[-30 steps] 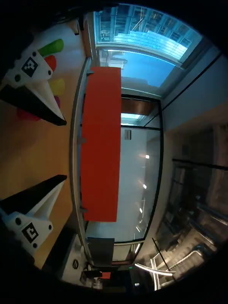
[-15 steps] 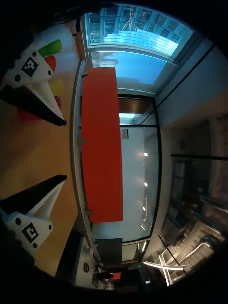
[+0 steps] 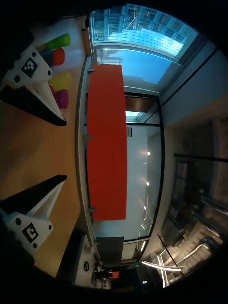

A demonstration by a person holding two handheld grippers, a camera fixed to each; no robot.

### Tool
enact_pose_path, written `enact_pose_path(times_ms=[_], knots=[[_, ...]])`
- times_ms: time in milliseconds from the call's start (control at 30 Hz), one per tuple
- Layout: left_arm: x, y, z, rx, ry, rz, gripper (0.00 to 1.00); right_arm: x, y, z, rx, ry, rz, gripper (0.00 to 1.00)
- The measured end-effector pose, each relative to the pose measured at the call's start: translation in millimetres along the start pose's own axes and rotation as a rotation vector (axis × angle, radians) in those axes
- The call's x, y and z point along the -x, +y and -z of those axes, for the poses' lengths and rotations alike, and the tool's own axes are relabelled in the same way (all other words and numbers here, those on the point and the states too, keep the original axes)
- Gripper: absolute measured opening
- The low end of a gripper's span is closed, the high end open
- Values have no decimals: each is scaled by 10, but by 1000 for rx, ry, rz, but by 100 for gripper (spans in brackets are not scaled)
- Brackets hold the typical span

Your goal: Pour water

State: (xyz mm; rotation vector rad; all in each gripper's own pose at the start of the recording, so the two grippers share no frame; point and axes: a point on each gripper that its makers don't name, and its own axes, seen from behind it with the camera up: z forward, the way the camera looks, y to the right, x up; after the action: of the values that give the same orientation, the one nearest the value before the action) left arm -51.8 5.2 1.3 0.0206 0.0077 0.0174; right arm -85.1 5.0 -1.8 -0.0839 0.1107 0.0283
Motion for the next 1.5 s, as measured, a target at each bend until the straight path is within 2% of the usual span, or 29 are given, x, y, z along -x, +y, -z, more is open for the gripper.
enact_pose_path(times_ms=[567,1500], knots=[[-2,4,11,0,0,0,100,198,-37,-22,-17,-35,-4,99],[-6,-4,9,0,0,0,100,242,-31,-9,-8,-46,16,99]])
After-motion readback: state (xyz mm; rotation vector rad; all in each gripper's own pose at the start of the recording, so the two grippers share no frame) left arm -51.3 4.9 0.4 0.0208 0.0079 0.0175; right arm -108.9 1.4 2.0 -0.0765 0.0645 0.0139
